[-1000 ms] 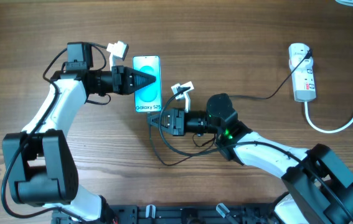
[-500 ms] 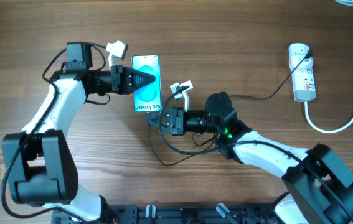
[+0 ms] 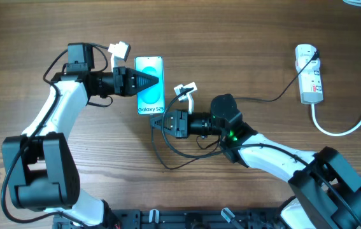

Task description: Plug charger to phone and switch on socket

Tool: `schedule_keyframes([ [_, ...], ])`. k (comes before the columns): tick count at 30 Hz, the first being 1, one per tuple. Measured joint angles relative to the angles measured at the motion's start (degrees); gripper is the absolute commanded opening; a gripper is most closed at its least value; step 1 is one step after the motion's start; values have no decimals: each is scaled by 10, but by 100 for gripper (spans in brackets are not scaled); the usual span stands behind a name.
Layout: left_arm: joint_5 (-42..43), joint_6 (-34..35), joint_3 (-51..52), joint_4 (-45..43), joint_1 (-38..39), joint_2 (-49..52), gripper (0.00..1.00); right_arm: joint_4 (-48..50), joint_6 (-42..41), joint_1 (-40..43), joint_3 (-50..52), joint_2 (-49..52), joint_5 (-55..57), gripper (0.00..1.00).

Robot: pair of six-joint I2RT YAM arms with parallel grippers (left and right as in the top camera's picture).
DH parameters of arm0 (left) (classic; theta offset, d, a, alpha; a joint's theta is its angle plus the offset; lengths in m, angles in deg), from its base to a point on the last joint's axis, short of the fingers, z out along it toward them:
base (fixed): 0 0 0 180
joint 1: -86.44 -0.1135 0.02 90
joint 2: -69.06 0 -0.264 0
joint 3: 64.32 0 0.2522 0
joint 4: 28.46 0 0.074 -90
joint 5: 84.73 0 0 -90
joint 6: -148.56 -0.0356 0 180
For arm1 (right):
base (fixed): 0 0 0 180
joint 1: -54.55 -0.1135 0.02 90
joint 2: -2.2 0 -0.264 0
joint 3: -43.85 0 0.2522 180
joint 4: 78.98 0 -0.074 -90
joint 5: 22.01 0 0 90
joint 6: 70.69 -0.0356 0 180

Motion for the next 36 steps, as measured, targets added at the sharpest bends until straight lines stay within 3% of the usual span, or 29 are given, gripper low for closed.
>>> schedule_keyframes([
  [25,1,0,0,-2,-1,0,4,-2,-4,0,-3,1,0,5],
  [26,2,0,0,-2,-1,0,4,-2,-5,0,-3,1,0,20],
  [27,2,0,0,-2,-1,0,4,-2,-7,0,-3,1,0,71],
  [28,2,0,0,-2,-1,0,4,-1,-9,1,-3,1,2,100],
  [36,2,0,0,2,2,0,4,7,-15,64,-31,1,-24,100],
])
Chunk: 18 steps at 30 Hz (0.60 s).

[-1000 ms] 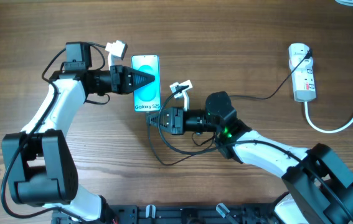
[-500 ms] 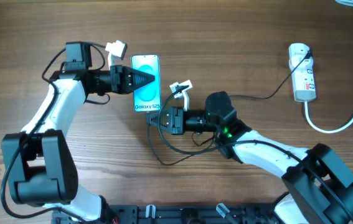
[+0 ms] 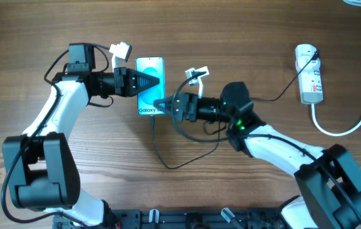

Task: Plug charger to phone and switch on socket
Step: 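Release the plug and withdraw the right gripper to the right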

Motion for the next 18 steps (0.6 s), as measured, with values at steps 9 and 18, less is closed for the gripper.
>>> schedule_keyframes([
  [9,-48,0,0,-30,0,0,4,-218,69,101,-5,0,-44,100],
  [18,-273,32,0,-6,0,0,4,-364,120,116,-5,0,58,100],
])
